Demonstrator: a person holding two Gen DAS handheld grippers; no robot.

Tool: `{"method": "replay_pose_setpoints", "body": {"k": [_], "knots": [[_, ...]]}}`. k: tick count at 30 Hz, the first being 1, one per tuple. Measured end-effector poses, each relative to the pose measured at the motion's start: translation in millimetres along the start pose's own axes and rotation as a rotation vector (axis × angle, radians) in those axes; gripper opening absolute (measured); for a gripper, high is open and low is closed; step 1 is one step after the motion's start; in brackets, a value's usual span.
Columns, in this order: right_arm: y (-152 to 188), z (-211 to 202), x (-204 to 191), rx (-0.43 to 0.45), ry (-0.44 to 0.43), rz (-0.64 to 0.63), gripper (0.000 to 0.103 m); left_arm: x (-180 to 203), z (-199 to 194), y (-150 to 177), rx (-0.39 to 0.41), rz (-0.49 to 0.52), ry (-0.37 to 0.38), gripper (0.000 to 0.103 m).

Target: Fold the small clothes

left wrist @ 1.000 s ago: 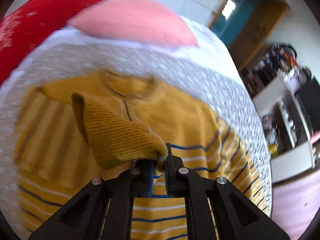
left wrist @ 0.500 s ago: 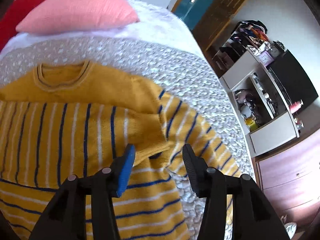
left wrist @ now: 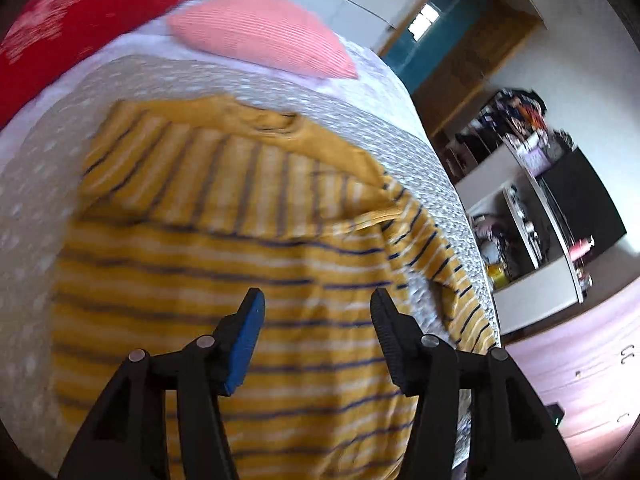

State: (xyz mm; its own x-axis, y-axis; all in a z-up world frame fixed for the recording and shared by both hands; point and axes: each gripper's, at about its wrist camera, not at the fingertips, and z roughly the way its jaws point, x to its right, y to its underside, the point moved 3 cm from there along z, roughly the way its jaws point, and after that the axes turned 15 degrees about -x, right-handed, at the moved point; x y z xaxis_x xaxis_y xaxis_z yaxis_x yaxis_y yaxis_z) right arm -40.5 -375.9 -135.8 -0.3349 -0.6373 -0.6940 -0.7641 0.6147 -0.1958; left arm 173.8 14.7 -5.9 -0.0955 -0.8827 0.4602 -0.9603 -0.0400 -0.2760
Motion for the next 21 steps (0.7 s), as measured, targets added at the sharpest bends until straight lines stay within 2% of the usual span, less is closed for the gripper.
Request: {"method": "replay_pose_setpoints", "body": {"k": [3, 5, 8, 10, 11, 12, 13, 16, 21], "knots": [[-8, -12, 29, 0.058, -0.057, 0.144, 0.06, -25, -18, 25, 0.042, -0.035, -0.01, 0.055], [-14, -13, 38, 0.078, -0.073, 0.184, 0.06, -40, -27, 40, 0.058, -0.072, 0.003, 0.055], [-30, -13, 33, 0.121, -0.05, 0.183, 0.062, -57, -35, 55, 0.07, -0.124, 0.012, 0.055], [-41, -10, 27, 0.133, -0.038, 0.159, 0.05, -64, -39, 62, 0.081, -0.142, 0.007, 0.055], [-49, -8, 25, 0.129, -0.034, 0.146, 0.031, -67, -42, 65, 0.085, -0.145, 0.002, 0.055], [-56, -6, 24, 0.115, -0.044, 0.135, 0.017, -68, -45, 66, 0.091, -0.148, -0.006, 0.055], [-61, -6, 24, 0.11, -0.046, 0.129, 0.013, -72, -48, 67, 0.098, -0.154, -0.02, 0.055], [-82, -24, 17, 0.152, 0.042, 0.075, 0.012, -86, -61, 67, 0.126, -0.174, -0.06, 0.055], [-130, -86, 11, 0.321, 0.217, 0.055, 0.011, -114, -77, 66, 0.166, -0.217, -0.086, 0.055]]}}
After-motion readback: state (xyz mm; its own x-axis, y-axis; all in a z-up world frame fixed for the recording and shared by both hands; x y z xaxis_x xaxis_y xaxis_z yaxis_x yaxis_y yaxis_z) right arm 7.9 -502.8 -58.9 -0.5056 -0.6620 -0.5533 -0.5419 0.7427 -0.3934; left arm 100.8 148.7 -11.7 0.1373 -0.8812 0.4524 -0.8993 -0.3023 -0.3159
